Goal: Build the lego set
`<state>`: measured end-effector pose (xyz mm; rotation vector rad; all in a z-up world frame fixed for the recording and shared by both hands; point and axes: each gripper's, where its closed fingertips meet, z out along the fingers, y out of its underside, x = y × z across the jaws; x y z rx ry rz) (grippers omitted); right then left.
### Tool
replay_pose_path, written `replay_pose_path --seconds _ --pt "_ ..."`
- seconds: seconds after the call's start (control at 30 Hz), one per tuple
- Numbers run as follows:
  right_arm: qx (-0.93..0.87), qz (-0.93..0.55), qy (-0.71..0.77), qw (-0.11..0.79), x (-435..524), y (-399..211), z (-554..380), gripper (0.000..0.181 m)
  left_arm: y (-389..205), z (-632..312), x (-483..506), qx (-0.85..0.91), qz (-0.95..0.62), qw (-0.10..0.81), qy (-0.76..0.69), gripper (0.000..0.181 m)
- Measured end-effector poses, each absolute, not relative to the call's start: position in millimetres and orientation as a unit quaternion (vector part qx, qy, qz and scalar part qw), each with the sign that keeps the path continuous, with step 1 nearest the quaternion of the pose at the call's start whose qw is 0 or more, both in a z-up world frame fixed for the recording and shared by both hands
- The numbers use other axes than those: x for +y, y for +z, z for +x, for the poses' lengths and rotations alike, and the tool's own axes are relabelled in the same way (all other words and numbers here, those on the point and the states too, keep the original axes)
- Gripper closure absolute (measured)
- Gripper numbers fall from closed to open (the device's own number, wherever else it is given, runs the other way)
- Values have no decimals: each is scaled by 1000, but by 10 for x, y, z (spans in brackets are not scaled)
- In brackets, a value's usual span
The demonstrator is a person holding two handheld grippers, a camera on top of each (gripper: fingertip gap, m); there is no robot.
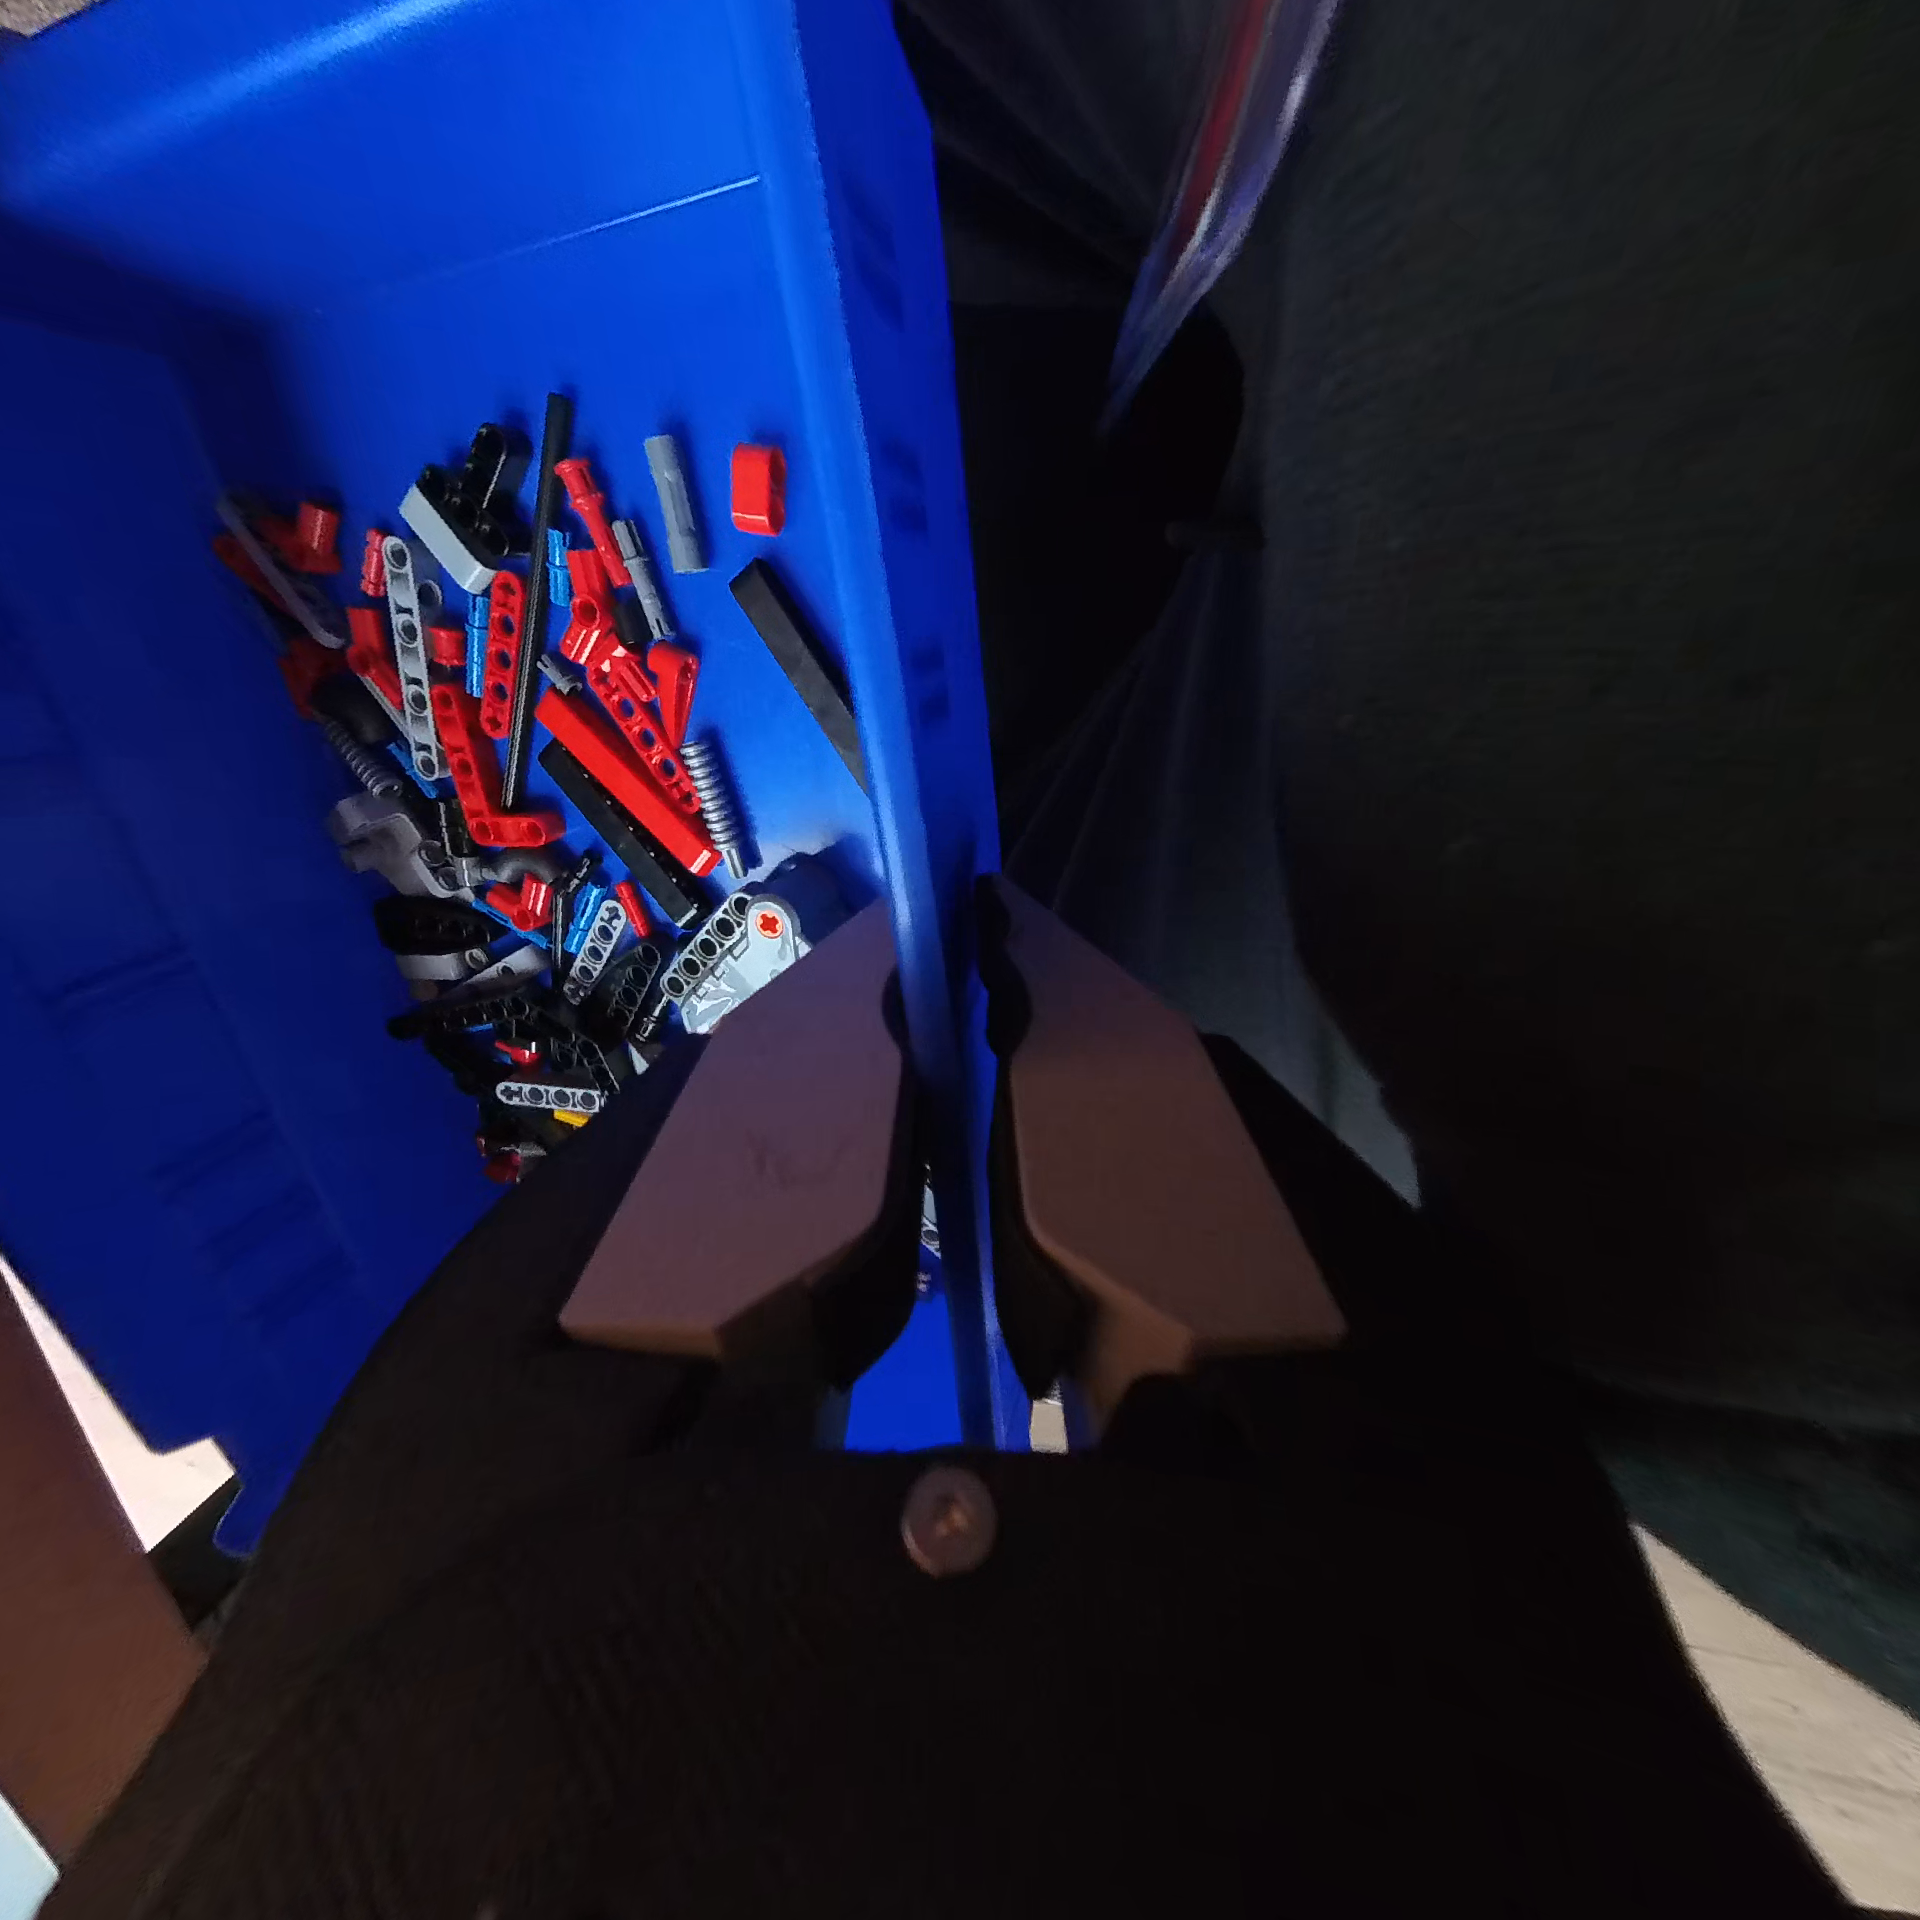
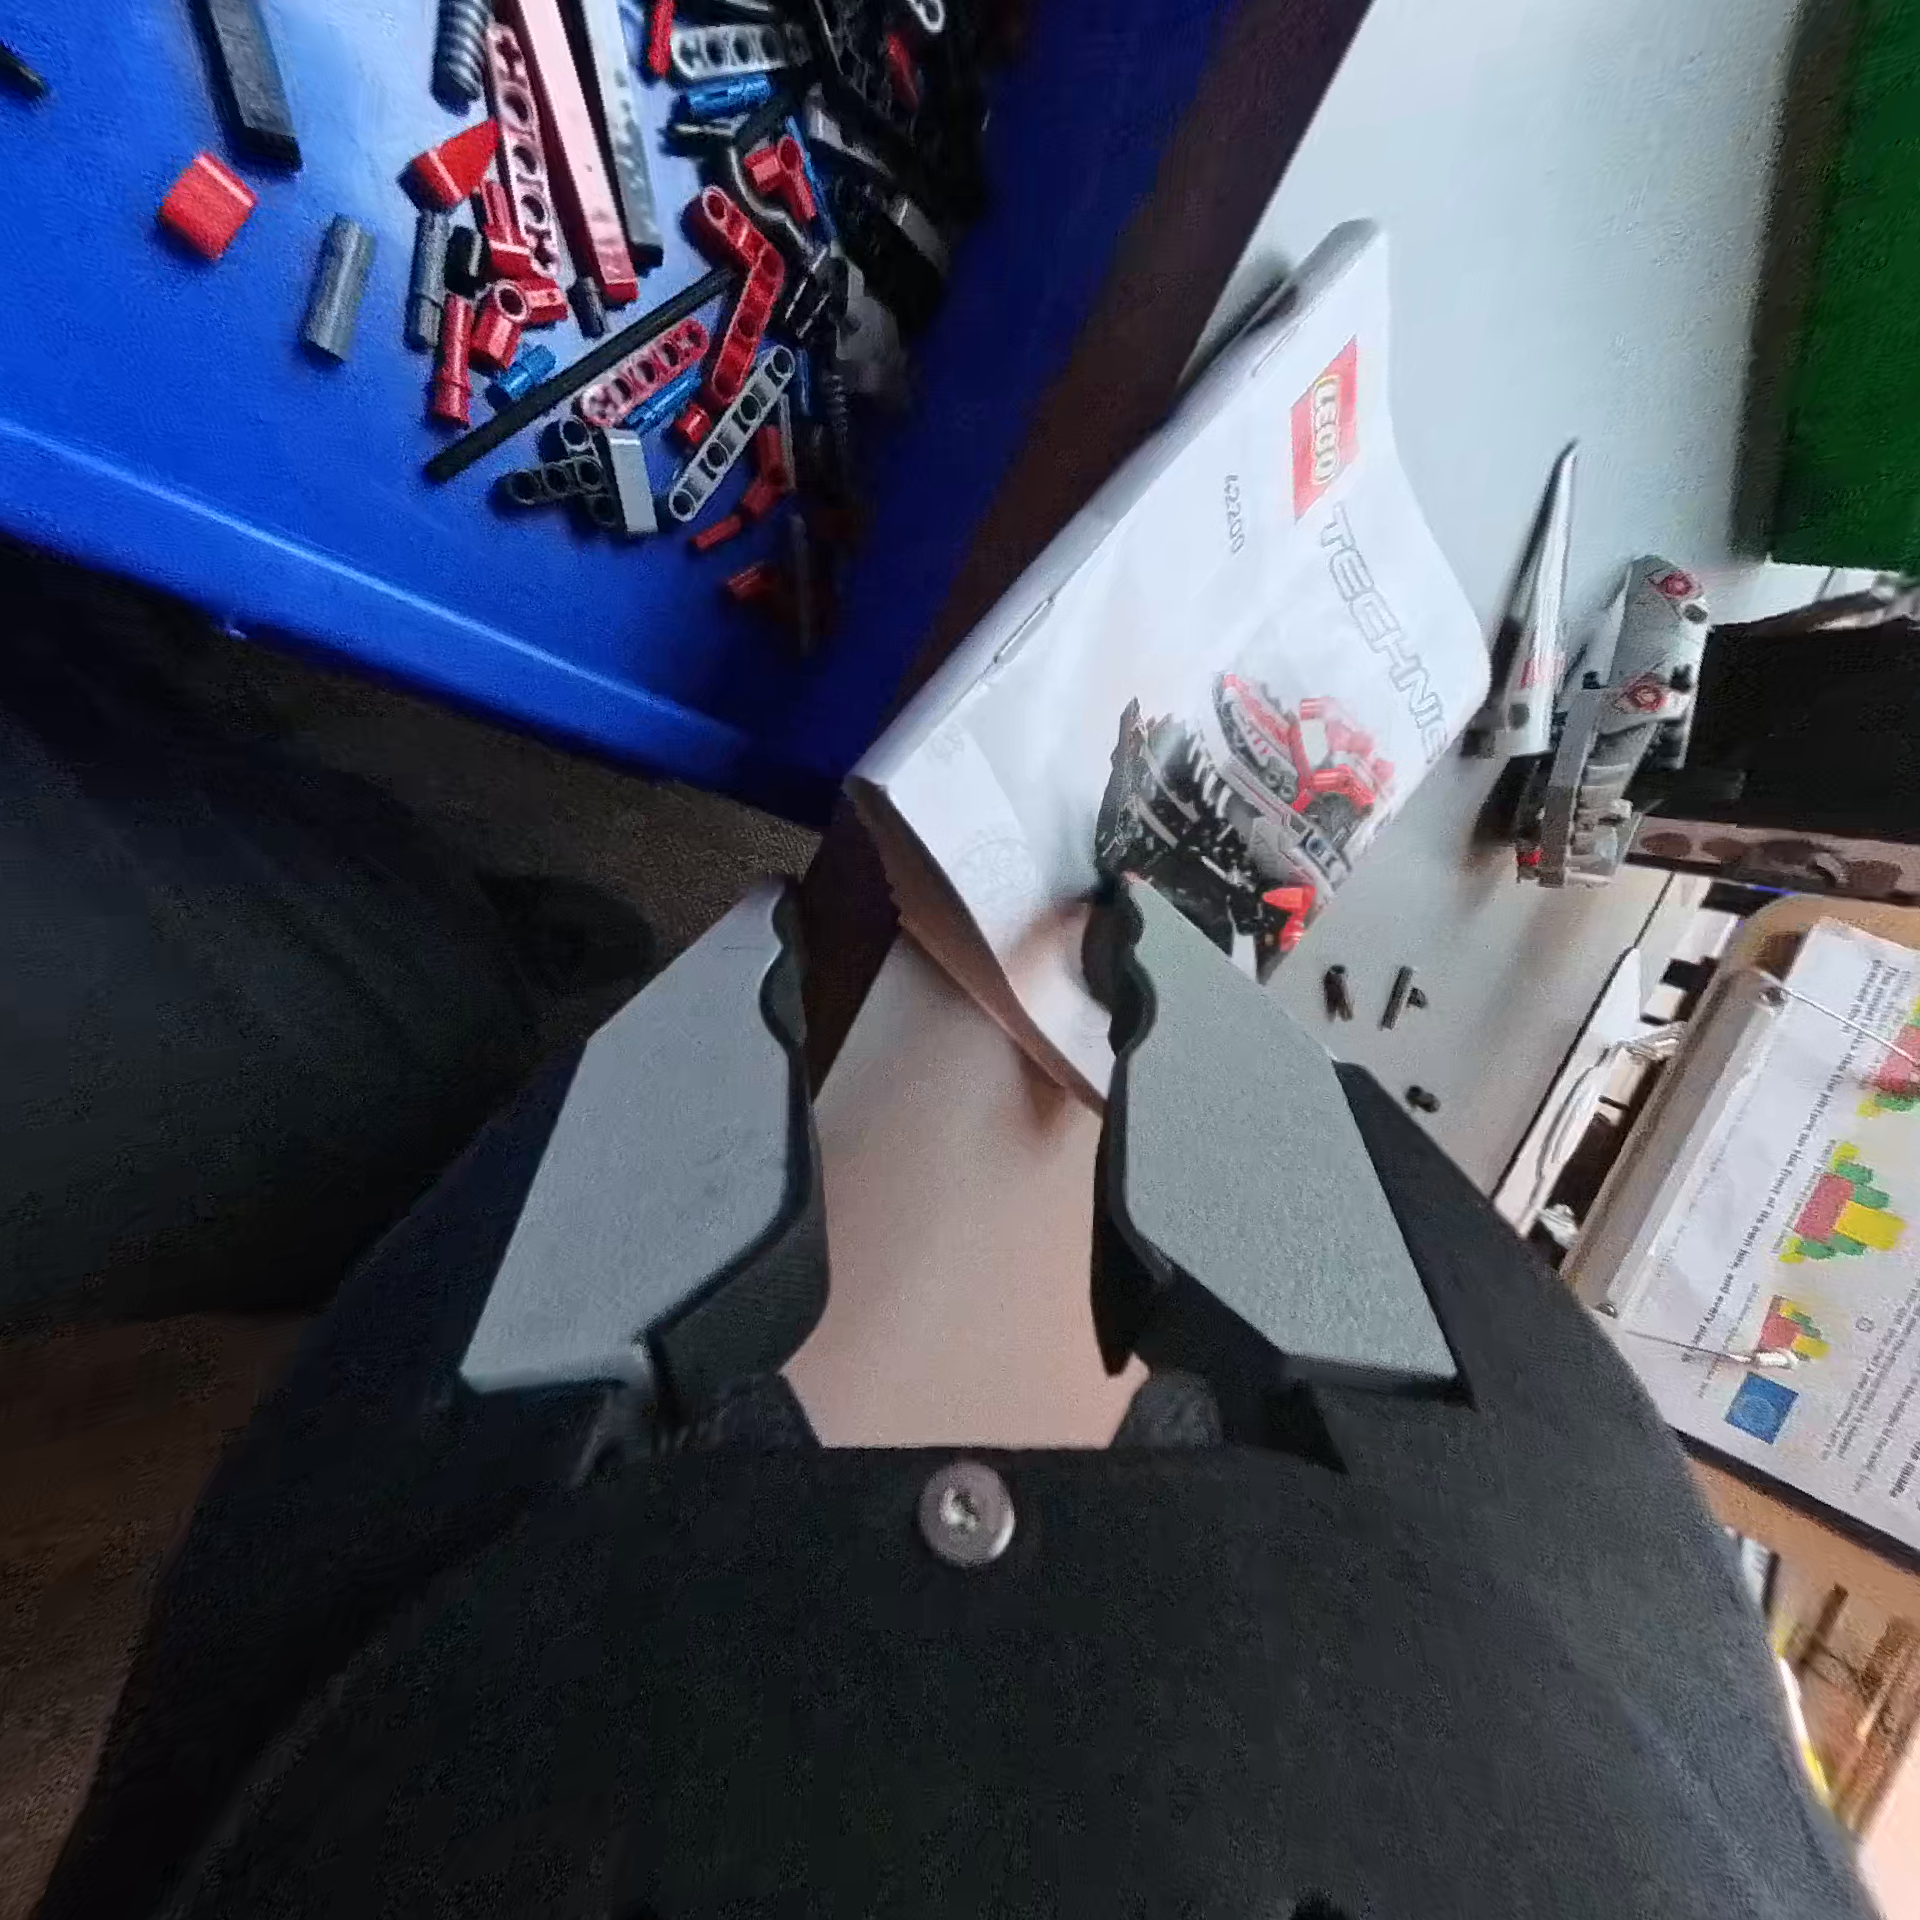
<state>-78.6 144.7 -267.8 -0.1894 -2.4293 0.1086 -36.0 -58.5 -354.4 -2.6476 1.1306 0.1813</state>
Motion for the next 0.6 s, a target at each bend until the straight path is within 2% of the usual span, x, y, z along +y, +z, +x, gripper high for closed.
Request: replay_pose_path --seconds 0.13,0.23,0.3,0.33,0.5,0.53,0.6 --pt "-912 -86 16 400 1367 -2698 -789 128 -3555 -369 -593 391 -910 127 65 178" --pt "-894 -89 -4 440 1314 -2663 -812 139 -3556 -373 -585 391 -909 126 69 178" --pt "-884 -116 10 452 1186 -2579 -851 157 -3553 -374 -580 390 -909 127 71 178" --pt "-880 -124 8 458 1136 -2554 -874 158 -3551 -374 -577 390 -909 128 72 178" --pt "-861 -62 -75 500 1052 -2551 -986 133 -3542 -364 -598 391 -909 126 74 178" --pt "-859 -49 -86 502 1055 -2569 -1003 132 -3541 -361 -606 392 -908 126 73 178" --pt "-860 -41 -88 502 1042 -2599 -1016 147 -3545 -352 -621 391 -909 125 72 179"
